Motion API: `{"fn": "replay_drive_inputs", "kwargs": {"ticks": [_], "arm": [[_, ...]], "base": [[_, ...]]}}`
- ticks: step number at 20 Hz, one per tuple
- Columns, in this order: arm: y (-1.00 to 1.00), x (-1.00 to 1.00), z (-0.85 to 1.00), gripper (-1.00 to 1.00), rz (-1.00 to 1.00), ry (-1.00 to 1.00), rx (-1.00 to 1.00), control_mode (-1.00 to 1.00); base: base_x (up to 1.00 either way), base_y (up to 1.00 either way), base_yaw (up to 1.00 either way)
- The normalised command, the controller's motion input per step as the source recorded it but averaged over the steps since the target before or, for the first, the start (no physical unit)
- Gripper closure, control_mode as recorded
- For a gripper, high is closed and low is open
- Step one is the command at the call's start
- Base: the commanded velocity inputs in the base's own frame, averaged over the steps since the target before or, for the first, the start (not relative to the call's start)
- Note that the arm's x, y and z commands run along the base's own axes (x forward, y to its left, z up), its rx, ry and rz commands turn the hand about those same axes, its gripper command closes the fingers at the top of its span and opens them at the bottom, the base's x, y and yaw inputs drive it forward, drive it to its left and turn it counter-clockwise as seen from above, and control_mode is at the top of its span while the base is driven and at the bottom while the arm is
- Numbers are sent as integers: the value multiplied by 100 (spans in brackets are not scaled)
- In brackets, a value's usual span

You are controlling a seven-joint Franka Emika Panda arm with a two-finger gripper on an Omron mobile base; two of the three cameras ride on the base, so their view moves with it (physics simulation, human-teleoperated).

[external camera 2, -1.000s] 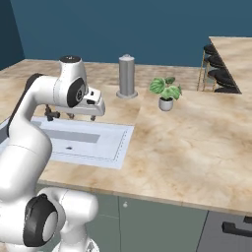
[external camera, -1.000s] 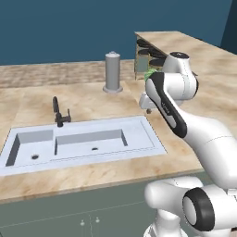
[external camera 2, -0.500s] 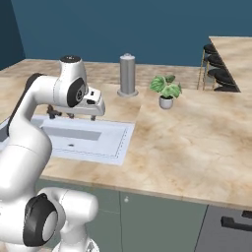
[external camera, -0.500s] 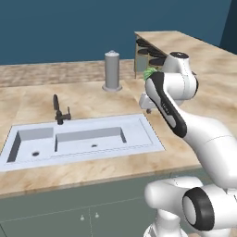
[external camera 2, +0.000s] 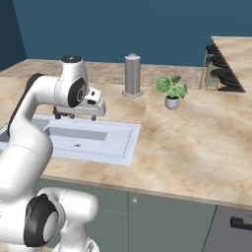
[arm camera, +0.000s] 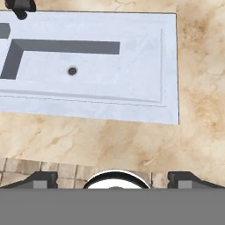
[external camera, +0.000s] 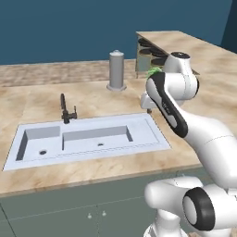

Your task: Place the bowl with donut and the cupcake onto the tray.

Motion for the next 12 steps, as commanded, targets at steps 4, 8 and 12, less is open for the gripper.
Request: {"fn": "replay_drive_inputs", "kwargs": {"ticks": [4, 8, 12], "arm": [[0, 0, 0, -100, 0, 0, 0, 100], [0, 0, 0, -100, 0, 0, 0, 100], [0, 0, 0, -100, 0, 0, 0, 100]], "base": [[0, 67, 0], [0, 72, 0], [0, 75, 0]]}}
